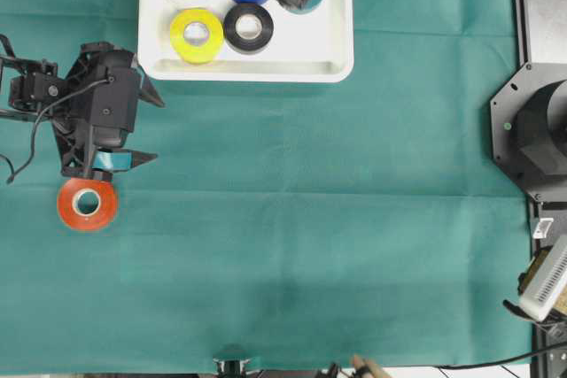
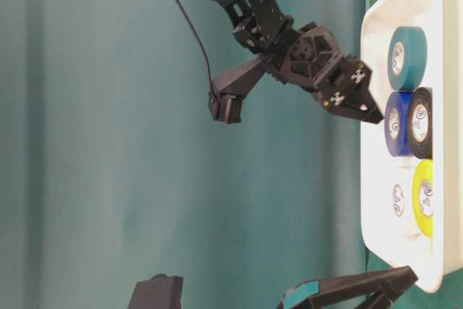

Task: Put the tape alternately from left to right into the white case.
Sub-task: 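Open the right gripper and withdraw it to the table center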

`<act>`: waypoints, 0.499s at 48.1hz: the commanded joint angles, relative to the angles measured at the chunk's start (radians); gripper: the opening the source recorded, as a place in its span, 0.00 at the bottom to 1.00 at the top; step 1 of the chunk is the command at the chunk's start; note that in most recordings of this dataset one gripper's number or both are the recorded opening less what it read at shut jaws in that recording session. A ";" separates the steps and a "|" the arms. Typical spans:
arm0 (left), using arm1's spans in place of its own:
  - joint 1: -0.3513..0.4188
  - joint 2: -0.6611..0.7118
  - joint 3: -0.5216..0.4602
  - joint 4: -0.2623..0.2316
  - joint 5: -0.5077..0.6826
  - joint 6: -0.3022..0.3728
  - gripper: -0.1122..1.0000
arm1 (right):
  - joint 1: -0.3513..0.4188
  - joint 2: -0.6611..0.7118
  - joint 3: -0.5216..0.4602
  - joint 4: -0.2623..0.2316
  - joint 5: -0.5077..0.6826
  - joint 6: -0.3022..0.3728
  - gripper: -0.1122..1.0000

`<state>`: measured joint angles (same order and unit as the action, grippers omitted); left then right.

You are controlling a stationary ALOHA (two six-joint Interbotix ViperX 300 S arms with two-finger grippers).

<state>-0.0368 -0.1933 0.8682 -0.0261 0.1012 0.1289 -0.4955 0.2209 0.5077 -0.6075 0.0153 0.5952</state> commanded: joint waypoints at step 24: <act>-0.002 -0.012 -0.015 0.000 -0.008 0.002 1.00 | 0.164 -0.206 0.176 0.000 -0.038 0.006 0.89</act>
<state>-0.0368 -0.1917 0.8682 -0.0261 0.1012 0.1304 -0.3482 0.0583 0.6796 -0.6075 -0.0077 0.5983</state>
